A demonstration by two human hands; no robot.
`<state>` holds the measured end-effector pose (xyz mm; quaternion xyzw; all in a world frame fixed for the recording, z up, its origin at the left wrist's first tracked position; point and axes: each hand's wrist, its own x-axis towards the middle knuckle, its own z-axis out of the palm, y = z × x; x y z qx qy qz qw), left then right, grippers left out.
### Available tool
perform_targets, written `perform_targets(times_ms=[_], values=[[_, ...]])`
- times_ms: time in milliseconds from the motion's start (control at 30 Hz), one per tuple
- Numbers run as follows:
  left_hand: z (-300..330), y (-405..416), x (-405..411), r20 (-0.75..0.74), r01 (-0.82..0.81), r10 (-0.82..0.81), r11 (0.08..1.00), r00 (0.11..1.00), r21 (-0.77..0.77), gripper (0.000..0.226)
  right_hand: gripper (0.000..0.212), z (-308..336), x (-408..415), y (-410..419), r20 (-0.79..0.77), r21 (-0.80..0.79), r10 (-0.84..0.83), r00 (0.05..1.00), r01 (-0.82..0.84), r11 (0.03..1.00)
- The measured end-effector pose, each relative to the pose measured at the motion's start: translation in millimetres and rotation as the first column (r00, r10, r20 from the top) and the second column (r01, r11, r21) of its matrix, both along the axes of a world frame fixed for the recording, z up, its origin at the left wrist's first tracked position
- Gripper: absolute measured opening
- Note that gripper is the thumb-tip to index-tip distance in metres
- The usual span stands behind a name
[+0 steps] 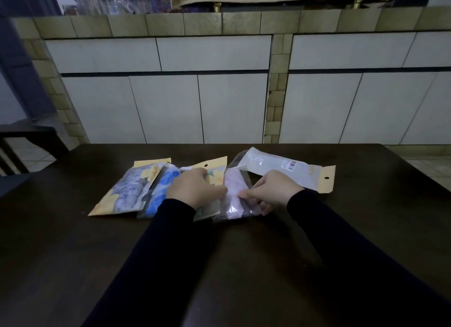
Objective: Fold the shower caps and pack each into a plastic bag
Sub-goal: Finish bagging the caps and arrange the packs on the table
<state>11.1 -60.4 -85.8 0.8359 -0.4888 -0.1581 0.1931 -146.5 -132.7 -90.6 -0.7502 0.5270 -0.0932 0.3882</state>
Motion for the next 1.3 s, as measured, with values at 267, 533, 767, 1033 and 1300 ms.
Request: perform_targets(times_ms=[267,533,767,1033,1300], values=[[4.7,-5.6,-10.8,0.1,-0.014,0.017,1.0,0.995,-0.022,0.069,0.035,21.2,-13.0,-24.9,-0.045,-0.254,-0.071,0.996,0.057,0.965],[25.3,-62.0,-62.3,-0.096,0.095,-0.126,0.955,0.987,-0.281,0.017,0.03,7.1,-6.2,-98.3,0.107,-0.412,-0.093,0.99,0.129,0.902],[-1.7,-114.8,-66.2,0.203,-0.001,-0.001,1.0,0.979,0.008,0.033,0.04,-12.5,-11.2,-127.4,-0.204,-0.416,-0.052,0.978,-0.039,0.908],[-18.8,-134.8,-66.9,0.296,-0.079,0.049,0.993,0.954,0.09,0.034,0.048,-3.3,-25.8,-135.4,-0.089,-0.169,-0.097,0.991,0.081,0.982],[-9.2,-137.9,-63.0,-0.332,-0.098,-0.067,0.885,0.941,-0.455,0.009,0.028,22.9,-56.8,-137.2,0.339,-0.005,-0.097,0.936,0.105,0.994]])
